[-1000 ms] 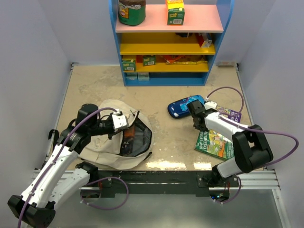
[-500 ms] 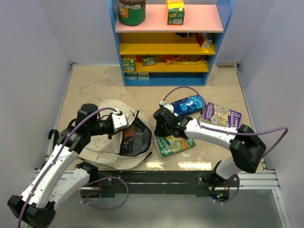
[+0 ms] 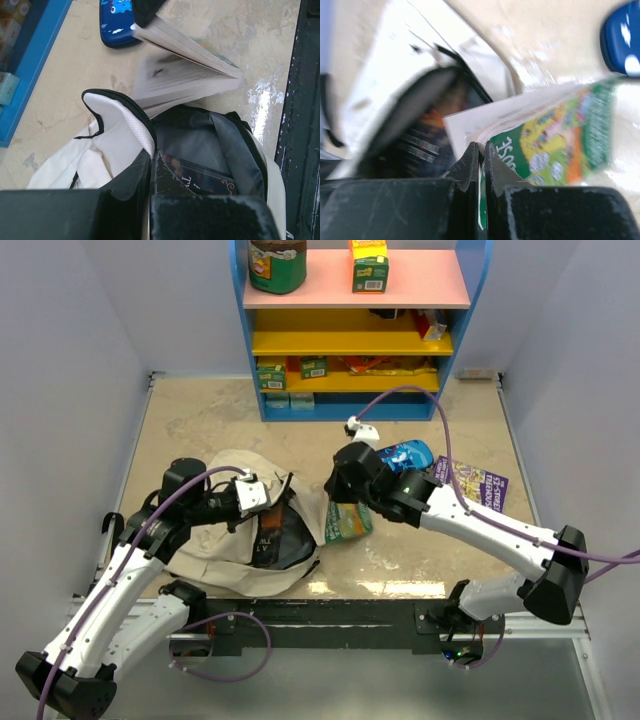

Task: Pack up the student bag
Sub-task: Pick up the book from the center of the board, then place the book in the student bag.

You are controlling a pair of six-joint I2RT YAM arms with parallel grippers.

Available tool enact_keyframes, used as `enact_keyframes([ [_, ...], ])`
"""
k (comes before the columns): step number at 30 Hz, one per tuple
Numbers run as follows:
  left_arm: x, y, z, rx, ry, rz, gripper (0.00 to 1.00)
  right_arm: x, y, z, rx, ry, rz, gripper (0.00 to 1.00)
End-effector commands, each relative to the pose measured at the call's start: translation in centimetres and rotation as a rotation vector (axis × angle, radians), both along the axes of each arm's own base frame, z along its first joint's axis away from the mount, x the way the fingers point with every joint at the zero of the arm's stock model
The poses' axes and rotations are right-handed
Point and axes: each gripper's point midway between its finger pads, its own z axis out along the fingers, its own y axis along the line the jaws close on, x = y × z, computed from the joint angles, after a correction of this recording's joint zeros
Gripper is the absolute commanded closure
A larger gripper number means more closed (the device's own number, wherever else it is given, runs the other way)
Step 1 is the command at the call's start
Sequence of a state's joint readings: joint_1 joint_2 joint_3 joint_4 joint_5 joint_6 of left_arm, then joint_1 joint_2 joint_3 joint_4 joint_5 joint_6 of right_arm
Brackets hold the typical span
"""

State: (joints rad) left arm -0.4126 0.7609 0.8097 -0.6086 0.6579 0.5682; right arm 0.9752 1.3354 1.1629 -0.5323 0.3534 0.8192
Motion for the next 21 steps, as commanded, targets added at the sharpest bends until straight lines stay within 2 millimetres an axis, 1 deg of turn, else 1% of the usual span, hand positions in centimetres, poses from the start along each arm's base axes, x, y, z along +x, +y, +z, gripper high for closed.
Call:
enact_keyframes([
  [1, 0.3, -0.9, 3.1, -0.067, -0.081, -0.031, 1.00, 1.9, 1.8, 8.4, 0.123, -0.146, -0.010, 1.00],
  [2, 0.2, -0.9, 3.1, -0.067, -0.080, -0.031, 1.00, 2.0, 2.4, 9.9, 0.157, -0.161, 0.002, 1.00],
  [3, 0.2, -0.8, 3.0, -0.065, -0.077, -0.032, 1.00, 1.9, 2.8, 10.4, 0.177, -0.164, 0.012, 1.00],
  [5, 0.2, -0.9, 3.2, -0.066, -0.078, -0.031, 1.00, 1.6, 4.2, 10.6, 0.230, -0.153, 0.040, 1.00],
  [7, 0.3, -0.9, 3.6, -0.073, -0.080, -0.029, 1.00, 1.2, 5.3, 10.0, 0.250, -0.134, 0.063, 1.00],
  [8, 0.3, -0.9, 3.6, -0.073, -0.081, -0.027, 1.00, 1.0, 6.2, 8.5, 0.251, -0.100, 0.078, 1.00],
  [9, 0.3, -0.9, 3.7, -0.076, -0.082, -0.027, 1.00, 0.8, 6.7, 7.7, 0.254, -0.081, 0.094, 1.00],
  [10, 0.3, -0.9, 3.8, -0.076, -0.081, -0.029, 1.00, 0.4, 7.7, 7.3, 0.281, -0.070, 0.110, 1.00],
  [11, 0.3, -0.9, 3.7, -0.076, -0.079, -0.028, 1.00, -0.2, 8.3, 5.3, 0.264, -0.031, 0.131, 1.00],
  [12, 0.3, -0.9, 3.8, -0.077, -0.080, -0.028, 1.00, -0.5, 8.7, 4.3, 0.261, -0.012, 0.138, 1.00],
  [13, 0.3, -0.9, 3.8, -0.077, -0.083, -0.029, 1.00, -1.0, 9.4, 3.8, 0.283, 0.004, 0.147, 1.00],
  [14, 0.3, -0.9, 3.7, -0.076, -0.079, -0.028, 1.00, -1.6, 9.8, 1.8, 0.274, 0.044, 0.169, 1.00],
  [17, 0.3, -1.0, 3.8, -0.082, -0.079, -0.029, 1.00, -2.5, 10.7, 0.3, 0.279, 0.067, 0.182, 1.00],
  [18, 0.3, -1.1, 3.9, -0.086, -0.082, -0.029, 1.00, -2.5, 11.0, -0.4, 0.270, 0.073, 0.182, 1.00],
  [19, 0.3, -1.1, 3.9, -0.090, -0.077, -0.024, 1.00, -2.7, 11.4, -0.4, 0.280, 0.073, 0.187, 1.00],
  [21, 0.3, -1.2, 4.1, -0.098, -0.075, -0.029, 1.00, -2.8, 12.0, -1.5, 0.282, 0.085, 0.194, 1.00],
])
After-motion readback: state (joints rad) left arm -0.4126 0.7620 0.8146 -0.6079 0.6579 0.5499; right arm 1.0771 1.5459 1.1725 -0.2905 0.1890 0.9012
